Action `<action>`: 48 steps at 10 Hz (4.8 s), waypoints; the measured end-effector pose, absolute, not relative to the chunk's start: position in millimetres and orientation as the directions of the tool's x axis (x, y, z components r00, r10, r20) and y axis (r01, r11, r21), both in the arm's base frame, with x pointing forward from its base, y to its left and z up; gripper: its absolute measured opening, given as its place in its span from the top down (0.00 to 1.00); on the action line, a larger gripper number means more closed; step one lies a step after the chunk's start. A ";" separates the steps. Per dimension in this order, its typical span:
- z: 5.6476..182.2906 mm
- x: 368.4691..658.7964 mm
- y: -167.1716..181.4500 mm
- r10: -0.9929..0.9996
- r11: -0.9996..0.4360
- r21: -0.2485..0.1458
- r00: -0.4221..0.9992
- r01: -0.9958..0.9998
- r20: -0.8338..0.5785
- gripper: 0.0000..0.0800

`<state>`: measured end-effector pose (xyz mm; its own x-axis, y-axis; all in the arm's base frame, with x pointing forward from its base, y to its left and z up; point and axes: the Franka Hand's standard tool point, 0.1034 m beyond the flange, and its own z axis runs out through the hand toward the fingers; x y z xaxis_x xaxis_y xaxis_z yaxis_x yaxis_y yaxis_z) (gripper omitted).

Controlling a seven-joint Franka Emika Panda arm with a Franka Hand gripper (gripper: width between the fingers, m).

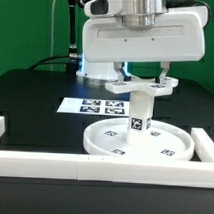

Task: Assemble round table

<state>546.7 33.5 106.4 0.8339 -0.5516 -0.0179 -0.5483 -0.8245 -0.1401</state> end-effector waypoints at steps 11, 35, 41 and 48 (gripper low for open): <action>106.6 551.5 35.0 -0.985 0.045 -0.116 -0.024 -0.992 -0.170 0.44; 133.8 551.9 56.6 -0.003 -0.992 -0.123 0.999 0.002 0.038 0.19; 132.8 552.1 55.0 0.444 -0.891 -0.072 0.892 0.449 0.082 0.19; 130.4 552.6 53.1 0.875 -0.483 0.020 0.481 0.876 0.053 0.19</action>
Offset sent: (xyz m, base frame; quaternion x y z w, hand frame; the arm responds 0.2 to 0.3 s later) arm -0.0106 0.0013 -0.0145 0.0323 -0.0206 0.3201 0.9466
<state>552.6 53.1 130.4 0.4811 0.8751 0.0531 0.8756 -0.4826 0.0200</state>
